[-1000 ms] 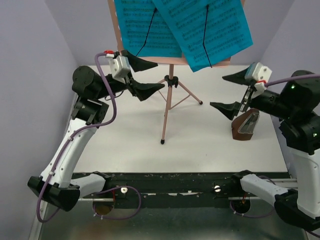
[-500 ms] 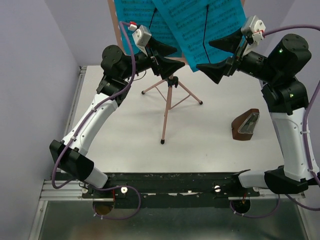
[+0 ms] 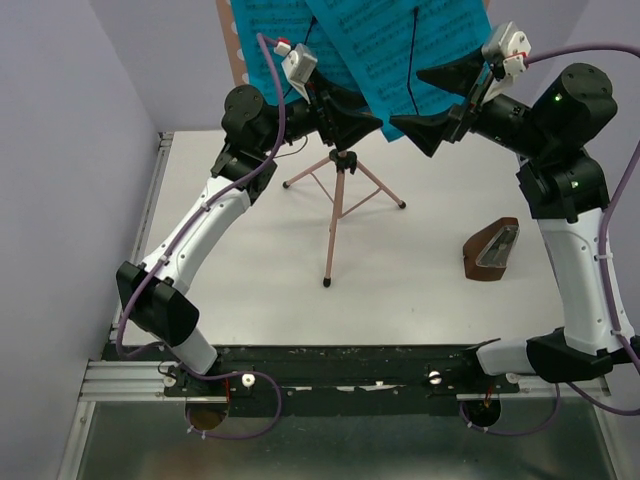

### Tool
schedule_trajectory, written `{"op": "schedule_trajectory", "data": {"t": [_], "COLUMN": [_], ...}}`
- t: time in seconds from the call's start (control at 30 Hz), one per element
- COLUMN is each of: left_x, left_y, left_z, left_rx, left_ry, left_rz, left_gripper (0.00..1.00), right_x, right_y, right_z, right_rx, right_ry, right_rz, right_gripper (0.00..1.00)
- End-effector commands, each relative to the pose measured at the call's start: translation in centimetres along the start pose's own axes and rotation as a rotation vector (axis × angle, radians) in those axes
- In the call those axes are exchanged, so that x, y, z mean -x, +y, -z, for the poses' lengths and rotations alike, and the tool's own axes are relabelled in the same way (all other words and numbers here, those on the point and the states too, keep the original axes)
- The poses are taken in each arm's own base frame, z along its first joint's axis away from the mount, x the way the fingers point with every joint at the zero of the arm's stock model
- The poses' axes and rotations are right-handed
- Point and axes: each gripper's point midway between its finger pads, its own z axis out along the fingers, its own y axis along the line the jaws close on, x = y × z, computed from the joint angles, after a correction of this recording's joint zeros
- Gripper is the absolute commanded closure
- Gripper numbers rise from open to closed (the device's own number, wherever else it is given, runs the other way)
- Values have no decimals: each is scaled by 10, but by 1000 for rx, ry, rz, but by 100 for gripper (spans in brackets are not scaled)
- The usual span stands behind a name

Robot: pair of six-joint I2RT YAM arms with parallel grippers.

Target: Pack up the instrument practice props

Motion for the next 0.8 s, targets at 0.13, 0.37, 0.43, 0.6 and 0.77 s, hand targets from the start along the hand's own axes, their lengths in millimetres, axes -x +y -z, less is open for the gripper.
{"op": "schedule_trajectory", "data": {"t": [0.13,0.37,0.43,0.6,0.77], "left_x": [14,23,26,37,49], "left_y": [3,5,3,-2,-4], "left_z": [-14,-19,-18,-16,-11], "left_rx": [-11,-1,1,0,-4], "left_ry": [-55,-86,-92,-112,-131], "left_rz": [10,33,30,14,4], "left_gripper": [28,39,43,59,71], "right_x": [-10,-10,-10,-13,-13], "right_y": [-11,-6,-5,-5,-7], "right_z": [-18,-25,-25,-25,-24], "right_rx": [13,71,78,69,54], "right_ry": [-10,-31,-37,-35,-36], "right_rz": [-61,-85,-79,-81,-80], "right_gripper": [4,4,4,4,4]}}
